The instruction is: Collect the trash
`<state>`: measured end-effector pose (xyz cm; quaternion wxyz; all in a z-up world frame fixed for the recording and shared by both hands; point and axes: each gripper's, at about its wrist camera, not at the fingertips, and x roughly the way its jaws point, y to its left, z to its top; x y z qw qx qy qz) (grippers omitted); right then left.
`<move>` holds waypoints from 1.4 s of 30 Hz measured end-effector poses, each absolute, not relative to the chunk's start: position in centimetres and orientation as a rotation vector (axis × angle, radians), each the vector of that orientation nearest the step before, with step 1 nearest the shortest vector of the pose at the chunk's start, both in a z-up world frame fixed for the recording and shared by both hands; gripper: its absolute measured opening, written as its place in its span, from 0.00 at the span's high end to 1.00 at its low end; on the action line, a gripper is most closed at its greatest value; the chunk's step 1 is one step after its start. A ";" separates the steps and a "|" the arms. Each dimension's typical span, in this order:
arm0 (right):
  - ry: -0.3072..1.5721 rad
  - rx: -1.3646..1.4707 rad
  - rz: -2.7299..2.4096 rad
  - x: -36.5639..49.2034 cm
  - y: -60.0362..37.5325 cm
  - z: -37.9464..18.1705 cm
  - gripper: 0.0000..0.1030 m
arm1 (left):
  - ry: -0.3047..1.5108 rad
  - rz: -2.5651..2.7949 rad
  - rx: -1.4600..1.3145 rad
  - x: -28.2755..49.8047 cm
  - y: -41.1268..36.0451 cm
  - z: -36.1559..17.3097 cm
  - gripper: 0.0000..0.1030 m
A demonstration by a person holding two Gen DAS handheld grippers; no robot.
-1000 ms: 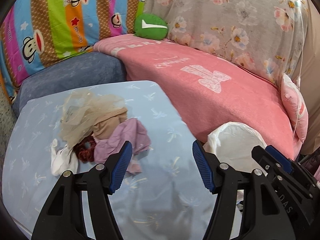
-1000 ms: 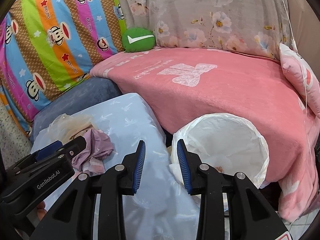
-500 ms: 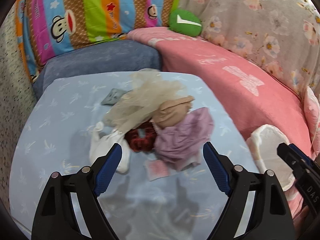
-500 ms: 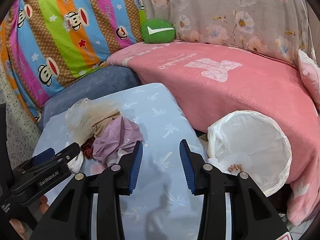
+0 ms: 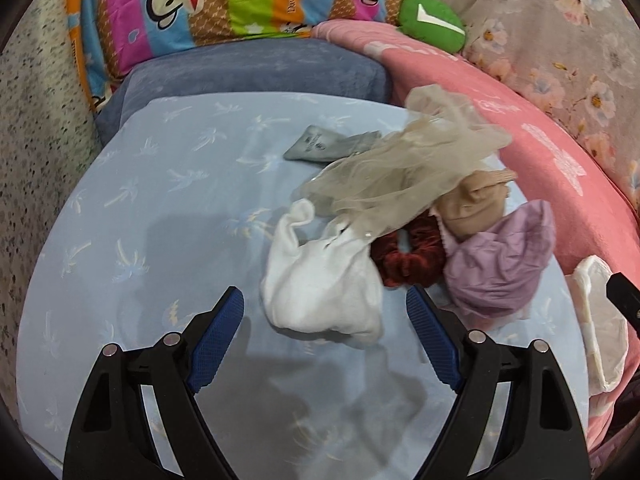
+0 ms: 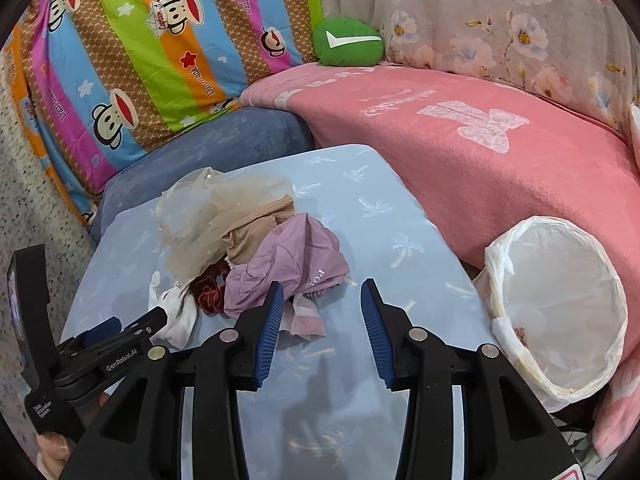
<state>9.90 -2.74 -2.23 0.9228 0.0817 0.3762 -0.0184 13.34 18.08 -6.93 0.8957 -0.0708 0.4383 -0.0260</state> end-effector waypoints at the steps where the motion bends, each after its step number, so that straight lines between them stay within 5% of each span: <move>1: 0.776 0.164 -0.035 10.3 -2.4 -2.4 0.61 | 0.916 -0.052 -0.151 13.5 18.3 -7.3 0.23; 10: 0.811 0.152 -0.016 13.7 -0.3 -4.5 0.61 | 0.948 -0.068 -0.187 15.0 19.1 -9.0 0.24; 18: 0.849 0.144 0.000 15.6 0.9 -6.4 0.61 | 0.984 -0.131 -0.210 15.9 18.7 -9.9 0.51; 20: 0.860 0.142 -0.001 15.8 1.0 -7.0 0.62 | 0.986 -0.144 -0.211 15.7 18.7 -9.9 0.65; 25: 0.889 0.153 0.010 15.9 0.9 -7.9 0.93 | 0.983 -0.163 -0.208 15.0 18.0 -9.6 0.79; 42: 0.737 0.222 -0.020 11.4 -3.3 -1.3 0.99 | 0.848 -0.230 -0.180 12.0 14.4 -3.1 0.81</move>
